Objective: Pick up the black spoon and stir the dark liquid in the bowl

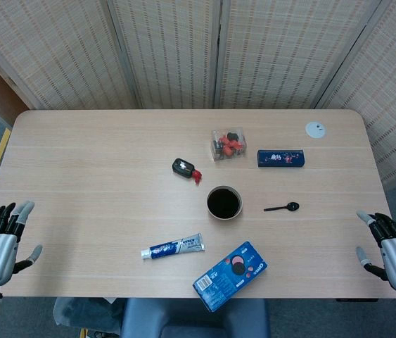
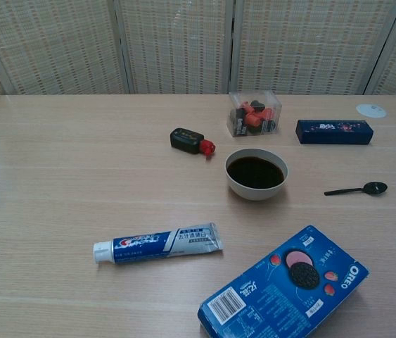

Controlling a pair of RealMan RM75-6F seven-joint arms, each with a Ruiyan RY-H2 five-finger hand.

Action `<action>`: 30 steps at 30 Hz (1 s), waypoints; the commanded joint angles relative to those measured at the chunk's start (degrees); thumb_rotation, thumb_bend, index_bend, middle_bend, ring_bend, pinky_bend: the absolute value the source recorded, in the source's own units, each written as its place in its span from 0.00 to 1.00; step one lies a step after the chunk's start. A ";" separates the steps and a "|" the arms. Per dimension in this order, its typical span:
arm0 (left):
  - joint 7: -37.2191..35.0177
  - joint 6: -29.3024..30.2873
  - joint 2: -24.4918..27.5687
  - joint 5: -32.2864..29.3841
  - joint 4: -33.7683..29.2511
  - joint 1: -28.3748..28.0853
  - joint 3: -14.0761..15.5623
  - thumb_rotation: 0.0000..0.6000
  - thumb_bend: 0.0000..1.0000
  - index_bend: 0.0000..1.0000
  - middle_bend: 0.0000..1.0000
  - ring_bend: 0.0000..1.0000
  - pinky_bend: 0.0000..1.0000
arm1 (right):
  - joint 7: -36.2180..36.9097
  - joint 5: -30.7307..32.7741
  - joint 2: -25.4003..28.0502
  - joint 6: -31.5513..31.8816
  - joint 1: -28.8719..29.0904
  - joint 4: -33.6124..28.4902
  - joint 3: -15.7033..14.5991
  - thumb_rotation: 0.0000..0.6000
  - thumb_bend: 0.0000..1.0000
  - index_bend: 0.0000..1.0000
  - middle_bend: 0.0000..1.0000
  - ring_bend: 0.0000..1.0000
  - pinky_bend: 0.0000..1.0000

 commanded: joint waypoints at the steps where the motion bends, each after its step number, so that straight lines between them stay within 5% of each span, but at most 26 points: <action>1: -0.10 0.01 -0.10 -0.05 0.14 0.05 0.02 1.00 0.26 0.00 0.00 0.00 0.00 | -0.12 0.01 0.02 -0.07 0.03 -0.12 -0.04 1.00 0.37 0.14 0.21 0.13 0.22; 20: -1.22 0.48 -0.17 0.02 1.22 0.54 0.19 1.00 0.26 0.00 0.00 0.00 0.00 | -2.21 -0.78 0.32 -0.90 1.58 -1.75 0.76 1.00 0.37 0.14 0.25 0.18 0.24; 25: -1.77 0.85 -0.16 0.08 1.60 0.90 0.34 1.00 0.26 0.00 0.00 0.00 0.00 | -5.59 0.11 0.96 -3.35 3.85 -3.46 2.18 1.00 0.36 0.14 0.34 0.39 0.50; 30: -2.26 1.15 -0.23 0.25 1.98 1.16 0.47 1.00 0.26 0.00 0.00 0.00 0.00 | -9.46 0.98 1.27 -8.45 8.07 -4.10 3.91 1.00 0.35 0.16 0.57 0.65 0.79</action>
